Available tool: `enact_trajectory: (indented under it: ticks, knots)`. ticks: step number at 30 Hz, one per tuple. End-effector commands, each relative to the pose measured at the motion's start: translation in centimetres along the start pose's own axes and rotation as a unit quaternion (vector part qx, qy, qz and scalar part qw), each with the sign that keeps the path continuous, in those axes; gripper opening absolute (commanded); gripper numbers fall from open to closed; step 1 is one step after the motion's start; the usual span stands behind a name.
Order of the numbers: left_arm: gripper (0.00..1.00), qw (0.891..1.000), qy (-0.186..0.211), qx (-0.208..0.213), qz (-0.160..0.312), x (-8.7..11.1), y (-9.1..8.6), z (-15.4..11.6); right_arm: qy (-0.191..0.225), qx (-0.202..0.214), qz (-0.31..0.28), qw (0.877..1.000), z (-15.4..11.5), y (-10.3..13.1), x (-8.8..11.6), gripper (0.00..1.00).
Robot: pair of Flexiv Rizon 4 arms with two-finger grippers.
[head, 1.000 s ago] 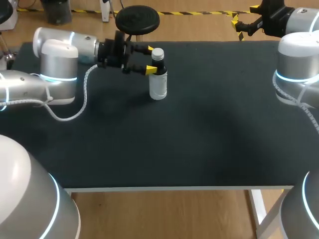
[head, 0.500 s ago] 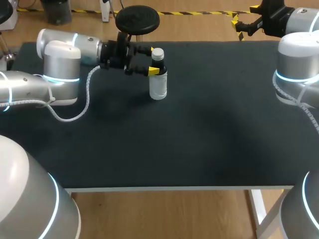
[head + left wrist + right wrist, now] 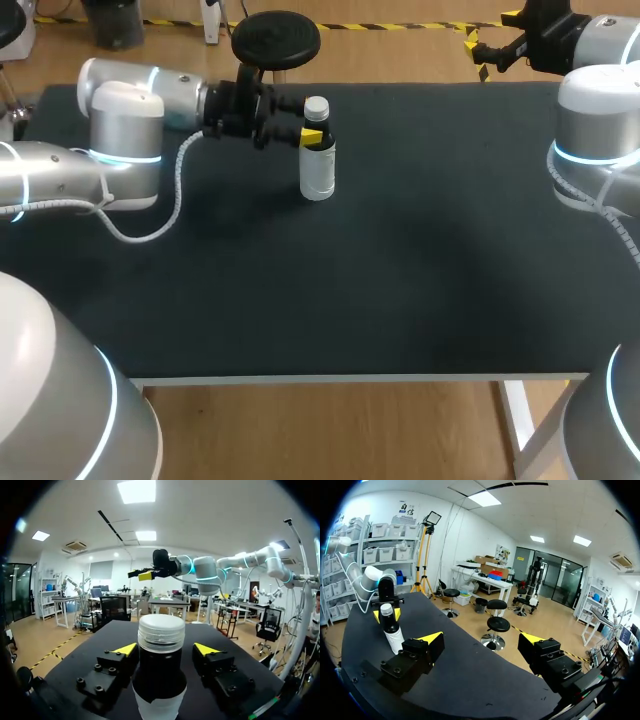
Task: Unscrew the bottle cap
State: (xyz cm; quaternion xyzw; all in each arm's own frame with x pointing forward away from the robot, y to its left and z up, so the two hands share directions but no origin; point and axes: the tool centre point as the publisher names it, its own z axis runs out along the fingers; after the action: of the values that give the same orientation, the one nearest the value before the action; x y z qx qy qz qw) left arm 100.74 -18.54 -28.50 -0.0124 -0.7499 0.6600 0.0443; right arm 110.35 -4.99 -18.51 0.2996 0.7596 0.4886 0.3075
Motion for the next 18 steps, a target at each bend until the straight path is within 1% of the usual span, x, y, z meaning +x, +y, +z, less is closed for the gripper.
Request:
enact_trajectory:
  ticks: [1,2,3,4,5,6,18]
  knots:
    - [0.16,1.000,0.004,0.002,0.001,-0.30,0.19,-0.05,0.001,0.001,0.000,1.000,0.04,0.04,-0.05,1.00]
    - [0.16,1.000,0.004,0.002,0.001,-0.30,0.19,-0.06,0.001,0.001,0.000,1.000,0.04,0.04,-0.05,1.00]
    - [0.04,1.000,0.004,0.002,0.001,-0.31,0.19,-0.07,0.001,0.001,0.000,1.000,0.04,0.04,-0.05,1.00]
    - [0.01,1.000,0.003,0.002,0.001,-0.31,0.19,-0.08,0.001,0.001,0.000,1.000,0.04,0.04,-0.05,1.00]
    - [0.02,1.000,0.003,0.001,0.001,-0.32,0.19,-0.10,0.001,0.001,0.000,1.000,0.04,0.04,-0.05,1.00]
    - [0.00,1.000,0.003,0.001,0.001,-0.33,0.19,-0.12,0.001,0.001,0.000,1.000,0.04,0.04,-0.05,1.00]
    - [0.00,1.000,0.001,0.002,0.005,-0.37,0.16,-0.22,0.001,0.001,0.000,1.000,0.04,0.04,-0.05,1.00]
